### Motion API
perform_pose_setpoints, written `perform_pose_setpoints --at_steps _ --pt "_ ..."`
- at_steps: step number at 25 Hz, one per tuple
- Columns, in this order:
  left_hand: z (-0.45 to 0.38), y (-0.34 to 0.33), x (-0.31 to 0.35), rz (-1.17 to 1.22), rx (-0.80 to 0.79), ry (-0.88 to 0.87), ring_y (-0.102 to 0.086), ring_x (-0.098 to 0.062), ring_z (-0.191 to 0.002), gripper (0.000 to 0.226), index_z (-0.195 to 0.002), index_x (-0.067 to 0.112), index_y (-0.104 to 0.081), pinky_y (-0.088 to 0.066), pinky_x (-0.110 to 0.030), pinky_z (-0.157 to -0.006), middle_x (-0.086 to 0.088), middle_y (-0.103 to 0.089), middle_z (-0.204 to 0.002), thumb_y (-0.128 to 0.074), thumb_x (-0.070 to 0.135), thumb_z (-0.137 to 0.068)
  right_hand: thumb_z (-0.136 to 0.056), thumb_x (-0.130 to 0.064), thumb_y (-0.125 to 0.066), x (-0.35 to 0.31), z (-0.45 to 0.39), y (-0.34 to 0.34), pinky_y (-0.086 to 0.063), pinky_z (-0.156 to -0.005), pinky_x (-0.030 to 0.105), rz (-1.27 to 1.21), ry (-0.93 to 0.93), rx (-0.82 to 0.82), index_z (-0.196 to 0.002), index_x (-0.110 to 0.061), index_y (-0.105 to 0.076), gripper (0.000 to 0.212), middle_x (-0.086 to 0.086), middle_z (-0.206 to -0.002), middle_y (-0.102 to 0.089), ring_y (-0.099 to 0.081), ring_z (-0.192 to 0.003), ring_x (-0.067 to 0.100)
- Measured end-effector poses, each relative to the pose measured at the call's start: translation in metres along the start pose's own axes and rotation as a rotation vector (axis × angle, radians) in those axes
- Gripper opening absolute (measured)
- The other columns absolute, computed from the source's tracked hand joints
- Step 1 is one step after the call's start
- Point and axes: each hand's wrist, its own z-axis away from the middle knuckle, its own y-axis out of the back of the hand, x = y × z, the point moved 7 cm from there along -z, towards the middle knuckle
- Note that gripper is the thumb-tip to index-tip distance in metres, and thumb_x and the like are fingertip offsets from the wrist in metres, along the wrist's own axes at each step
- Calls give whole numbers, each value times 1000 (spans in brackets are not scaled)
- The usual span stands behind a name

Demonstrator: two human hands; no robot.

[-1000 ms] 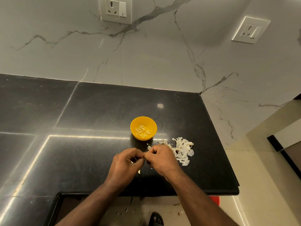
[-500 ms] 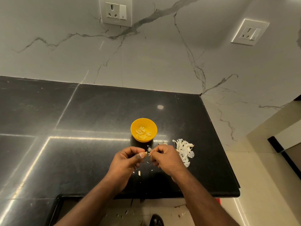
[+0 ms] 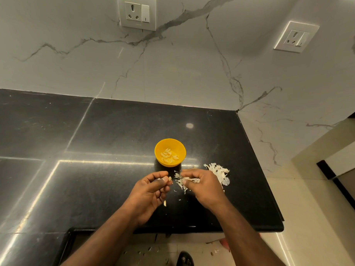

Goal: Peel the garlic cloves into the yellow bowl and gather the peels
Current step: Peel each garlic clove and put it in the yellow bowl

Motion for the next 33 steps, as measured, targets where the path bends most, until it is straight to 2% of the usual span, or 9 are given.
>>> perform_pose_setpoints --at_steps 4,8,13,18,20,22,26,28,33 --pt "2 -5 0 3 -23 20 -64 -14 -69 24 -113 6 -63 -51 -21 -61 -9 -71 -83 -64 4 -90 -88 -11 -75 -19 6 -25 -55 -95 26 -315 68 -113 -111 -21 -76 25 -7 -107 -76 -69 -105 6" --pt "3 -6 1 -77 -38 9 -61 -12 -67 11 -100 8 -64 -47 -22 -61 -7 -67 -77 -67 9 -89 -85 -12 -77 -20 7 -31 -58 -90 33 -479 47 -51 -106 -14 -78 21 0 -101 -78 -73 -100 15" --pt "3 0 11 -161 -20 -73 -55 -13 -70 20 -96 9 -72 -42 -25 -62 -6 -65 -81 -77 18 -79 -84 -15 -79 -23 4 -24 -58 -78 28 -295 102 57 -91 -21 -79 9 -5 -87 -78 -73 -84 11" --pt "1 -1 11 -178 -62 -80 -55 -13 -69 17 -95 7 -73 -42 -24 -62 -7 -64 -79 -76 16 -82 -89 -15 -74 -30 6 -24 -58 -78 28 -163 169 65 -86 -31 -77 17 -13 -82 -75 -70 -84 5" --pt "1 0 11 -172 -64 -76 -55 -13 -68 18 -95 7 -73 -42 -25 -62 -8 -64 -79 -76 18 -81 -90 -14 -73 -32 6 -24 -58 -79 28 -137 184 63 -87 -28 -78 14 -14 -82 -75 -69 -85 5" --pt "1 1 11 -153 -63 -76 -54 -13 -68 21 -99 5 -72 -42 -25 -62 -7 -63 -79 -77 17 -82 -90 -14 -72 -35 8 -24 -56 -78 21 -170 177 48 -91 -26 -79 14 -18 -82 -74 -69 -86 1" --pt "0 2 16 -125 -34 -103 -55 -12 -68 31 -107 2 -69 -44 -23 -60 -6 -64 -81 -78 12 -80 -92 -11 -70 -38 11 -28 -51 -77 11 -228 163 -33 -106 -31 -76 25 -30 -86 -72 -67 -89 -7" --pt "0 2 18 -120 -30 -120 -55 -11 -67 32 -107 2 -69 -44 -22 -60 -6 -65 -80 -77 13 -78 -90 -7 -70 -36 11 -29 -51 -77 12 -239 150 -34 -106 -28 -77 27 -30 -85 -72 -67 -88 -8" --pt "1 -1 18 -110 -50 -130 -58 -10 -68 33 -108 3 -72 -43 -22 -60 -5 -69 -83 -76 10 -76 -88 -21 -75 -28 5 -25 -55 -74 24 -183 120 47 -90 -30 -78 10 -17 -80 -73 -67 -76 2"
